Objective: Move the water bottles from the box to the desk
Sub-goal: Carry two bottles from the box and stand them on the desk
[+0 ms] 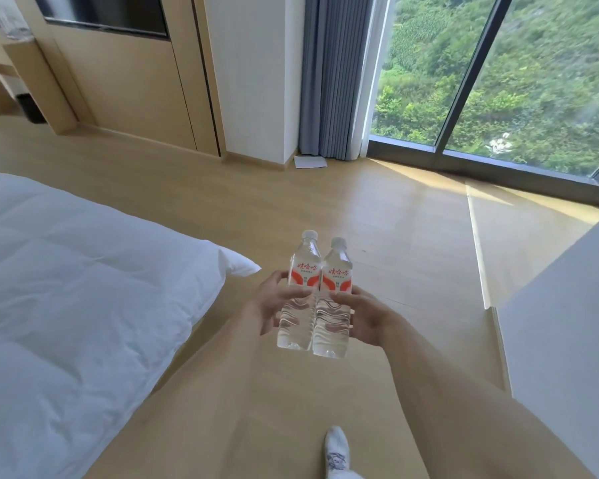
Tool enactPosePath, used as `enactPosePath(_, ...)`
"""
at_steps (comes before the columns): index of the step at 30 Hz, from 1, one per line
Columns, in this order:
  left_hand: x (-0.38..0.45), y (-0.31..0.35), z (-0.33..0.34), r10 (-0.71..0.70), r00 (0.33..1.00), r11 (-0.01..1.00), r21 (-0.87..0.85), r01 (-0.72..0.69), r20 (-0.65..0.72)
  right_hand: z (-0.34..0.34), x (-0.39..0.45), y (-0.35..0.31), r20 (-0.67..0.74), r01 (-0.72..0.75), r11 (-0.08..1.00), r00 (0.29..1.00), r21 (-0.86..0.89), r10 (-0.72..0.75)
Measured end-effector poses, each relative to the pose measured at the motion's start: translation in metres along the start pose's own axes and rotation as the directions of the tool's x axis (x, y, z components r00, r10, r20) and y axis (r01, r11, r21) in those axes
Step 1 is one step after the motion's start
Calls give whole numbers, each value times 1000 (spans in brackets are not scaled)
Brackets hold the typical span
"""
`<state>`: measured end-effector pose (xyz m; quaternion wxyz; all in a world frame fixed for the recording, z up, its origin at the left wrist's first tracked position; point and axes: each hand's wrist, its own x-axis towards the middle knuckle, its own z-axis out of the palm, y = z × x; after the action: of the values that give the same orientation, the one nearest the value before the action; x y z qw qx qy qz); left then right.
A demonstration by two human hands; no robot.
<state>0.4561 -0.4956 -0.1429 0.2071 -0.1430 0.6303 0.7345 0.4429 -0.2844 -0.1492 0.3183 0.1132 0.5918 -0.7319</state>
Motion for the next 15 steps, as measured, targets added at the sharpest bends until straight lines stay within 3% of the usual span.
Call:
enactPosePath(8,108,57,45,-1,998,998,-61,-3,-58,-75,81,-81,96,-44,999,995,31,41)
enactPosePath(15,173,93,60,15,994,996,-85,-24,-104,-108,142,-144,165,-44,998,985,-43,51)
